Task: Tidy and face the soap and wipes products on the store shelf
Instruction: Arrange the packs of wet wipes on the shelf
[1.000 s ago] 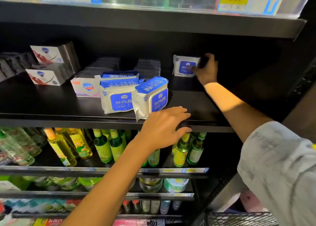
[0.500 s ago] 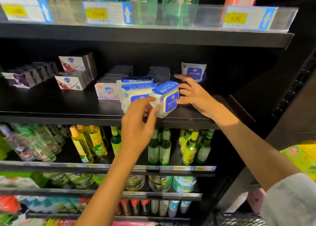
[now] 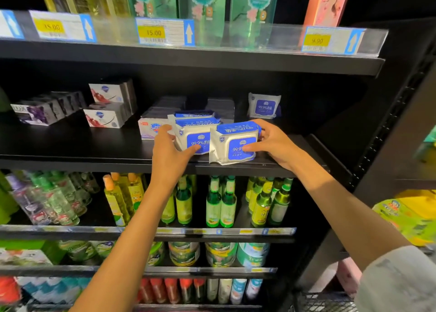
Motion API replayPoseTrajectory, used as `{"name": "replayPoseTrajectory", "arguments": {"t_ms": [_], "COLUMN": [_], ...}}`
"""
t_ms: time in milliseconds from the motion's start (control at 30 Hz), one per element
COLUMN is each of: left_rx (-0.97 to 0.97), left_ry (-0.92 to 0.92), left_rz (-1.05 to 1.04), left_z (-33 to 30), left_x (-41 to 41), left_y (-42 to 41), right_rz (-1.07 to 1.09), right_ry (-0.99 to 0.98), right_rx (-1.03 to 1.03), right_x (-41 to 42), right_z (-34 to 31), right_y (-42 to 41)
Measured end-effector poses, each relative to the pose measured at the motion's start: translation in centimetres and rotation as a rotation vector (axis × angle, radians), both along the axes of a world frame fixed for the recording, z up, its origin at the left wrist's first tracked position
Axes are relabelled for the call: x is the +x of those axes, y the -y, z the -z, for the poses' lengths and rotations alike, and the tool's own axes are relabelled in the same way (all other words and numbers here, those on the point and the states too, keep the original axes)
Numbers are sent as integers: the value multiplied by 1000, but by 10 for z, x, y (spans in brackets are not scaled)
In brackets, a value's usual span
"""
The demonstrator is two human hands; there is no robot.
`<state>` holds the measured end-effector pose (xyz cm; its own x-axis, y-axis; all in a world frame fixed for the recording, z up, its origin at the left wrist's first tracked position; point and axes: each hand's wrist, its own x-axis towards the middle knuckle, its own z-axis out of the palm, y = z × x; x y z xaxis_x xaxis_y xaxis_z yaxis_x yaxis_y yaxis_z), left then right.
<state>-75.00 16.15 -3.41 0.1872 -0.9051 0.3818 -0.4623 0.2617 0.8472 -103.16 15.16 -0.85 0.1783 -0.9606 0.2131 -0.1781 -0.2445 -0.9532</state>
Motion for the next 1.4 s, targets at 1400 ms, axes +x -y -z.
{"name": "replayPoseTrajectory", "arguments": {"t_ms": [1400], "left_rx": [69], "left_ry": [44], "left_rz": [476], "left_z": [-4], "left_x": [-67], "left_y": [24], "right_rz": [554], "right_ry": [-306], "right_rx": [-129], "right_x": [-99], "right_z": [-4], "right_y": [124]}}
